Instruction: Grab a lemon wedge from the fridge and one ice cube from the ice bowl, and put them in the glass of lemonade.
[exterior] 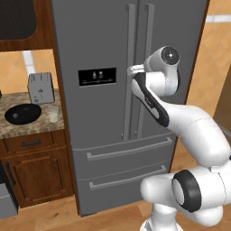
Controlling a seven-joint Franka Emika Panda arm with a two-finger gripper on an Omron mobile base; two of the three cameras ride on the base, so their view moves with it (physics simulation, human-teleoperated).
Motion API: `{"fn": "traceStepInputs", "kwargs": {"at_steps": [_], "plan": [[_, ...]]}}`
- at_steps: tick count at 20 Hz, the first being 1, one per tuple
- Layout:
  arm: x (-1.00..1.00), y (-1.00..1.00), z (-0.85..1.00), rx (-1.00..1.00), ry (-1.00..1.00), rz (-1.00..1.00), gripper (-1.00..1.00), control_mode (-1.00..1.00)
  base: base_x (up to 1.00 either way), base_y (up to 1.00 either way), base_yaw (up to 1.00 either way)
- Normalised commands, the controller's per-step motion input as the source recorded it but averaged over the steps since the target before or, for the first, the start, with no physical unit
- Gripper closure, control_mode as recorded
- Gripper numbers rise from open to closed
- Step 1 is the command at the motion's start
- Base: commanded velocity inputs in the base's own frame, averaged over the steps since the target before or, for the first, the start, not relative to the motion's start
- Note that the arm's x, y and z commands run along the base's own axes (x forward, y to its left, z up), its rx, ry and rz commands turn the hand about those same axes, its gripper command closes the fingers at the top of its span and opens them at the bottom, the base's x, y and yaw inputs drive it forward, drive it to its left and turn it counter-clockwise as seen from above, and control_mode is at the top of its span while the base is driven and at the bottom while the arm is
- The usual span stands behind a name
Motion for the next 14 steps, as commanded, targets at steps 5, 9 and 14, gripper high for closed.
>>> {"fn": "traceStepInputs", "kwargs": {"at_steps": [5, 9, 14], "plan": [[0.41, 0.14, -0.19, 0.00, 0.00, 0.02, -1.00, -1.00, 0.00, 0.00, 0.00], [0.18, 0.27, -0.04, 0.00, 0.00, 0.01, -1.00, -1.00, 0.00, 0.00, 0.00], [0.53, 0.00, 0.00, 0.00, 0.00, 0.00, -1.00, -1.00, 0.00, 0.00, 0.00]]}}
